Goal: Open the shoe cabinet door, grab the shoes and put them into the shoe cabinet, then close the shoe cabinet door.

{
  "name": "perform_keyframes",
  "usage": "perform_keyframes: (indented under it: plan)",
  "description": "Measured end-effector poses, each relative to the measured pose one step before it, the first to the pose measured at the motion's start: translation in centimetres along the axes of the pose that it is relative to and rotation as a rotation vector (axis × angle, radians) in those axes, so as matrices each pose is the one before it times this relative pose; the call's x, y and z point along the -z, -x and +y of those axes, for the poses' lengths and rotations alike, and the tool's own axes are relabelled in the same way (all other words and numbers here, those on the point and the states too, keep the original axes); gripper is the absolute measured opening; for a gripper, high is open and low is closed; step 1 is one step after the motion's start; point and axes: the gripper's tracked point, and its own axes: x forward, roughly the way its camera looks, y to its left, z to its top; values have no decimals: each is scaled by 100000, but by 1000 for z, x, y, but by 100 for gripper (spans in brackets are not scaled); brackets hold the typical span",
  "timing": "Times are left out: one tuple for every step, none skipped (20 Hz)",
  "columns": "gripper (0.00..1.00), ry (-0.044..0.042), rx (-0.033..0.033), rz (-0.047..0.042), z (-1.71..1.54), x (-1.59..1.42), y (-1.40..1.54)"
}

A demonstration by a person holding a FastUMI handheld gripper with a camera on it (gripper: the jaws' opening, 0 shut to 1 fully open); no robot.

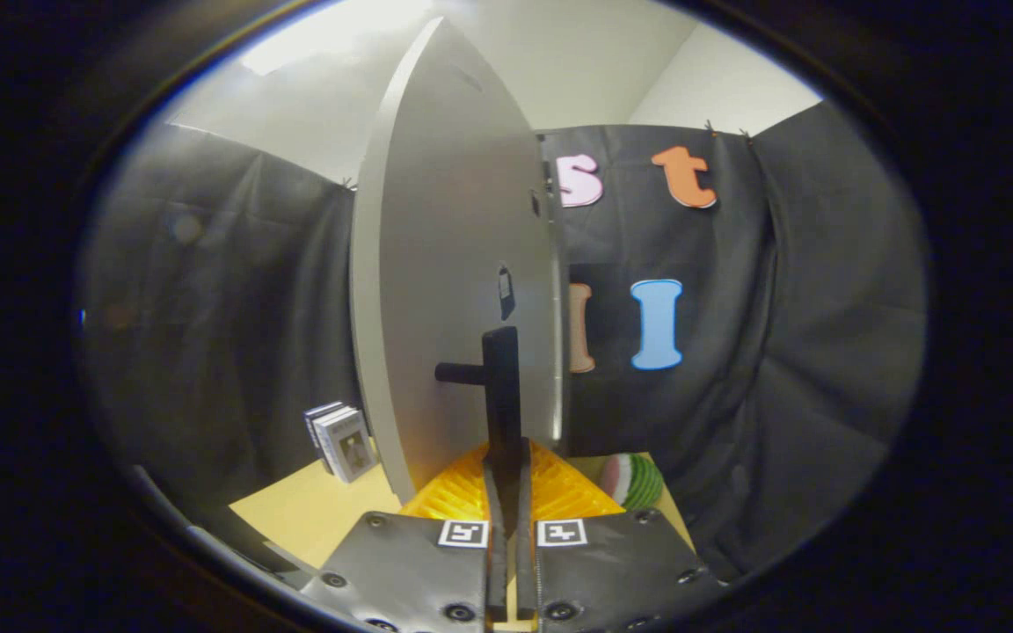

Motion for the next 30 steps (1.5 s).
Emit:
perform_keyframes:
  plan:
    - [3,330,2372,41,-1550,743,-1386]
    - [3,-118,2310,-171,-1267,-241,48]
    - [2,97,2404,-429,-1450,-46,72]
    - [2,-343,176,-177,-841,-88,94]
    - [2,-2326,-2399,1114,140,385,119]
    - [2,-2395,-1712,783,469,149,-55]
    - [2,785,-519,78,105,128,119]
    - [2,1629,-38,276,-99,125,-51]
    - [2,1212,378,341,-24,232,46]
    - [2,1296,830,-345,-261,39,28]
    - [2,702,676,-332,-80,-117,-41]
    - [3,-198,-168,40,60,-68,77]
    - [2,-518,-461,269,187,196,109]
    - [2,14,-476,-147,36,-115,81]
    - [2,698,376,-260,-315,-209,78]
    - [2,1569,790,-611,-172,-314,207]
    - [2,1287,308,-707,-72,-228,333]
    - [2,478,80,-348,-54,-244,366]
    - [2,272,101,-27,-29,265,986]
    - [2,-450,-134,181,75,160,743]
    - [2,-417,211,132,118,162,509]
    - [2,-28,563,-294,-202,-42,384]
    - [2,253,1361,-232,-136,-36,140]
    - [2,10,1435,-109,-234,32,307]
    - [2,-462,1277,84,-62,87,292]
    - [2,-792,1344,11,-13,-13,288]
    - [2,-765,1315,299,112,200,315]
    - [2,-656,1245,342,200,67,278]
    - [2,-370,1028,133,269,177,191]
    - [2,-195,1087,-28,356,60,307]
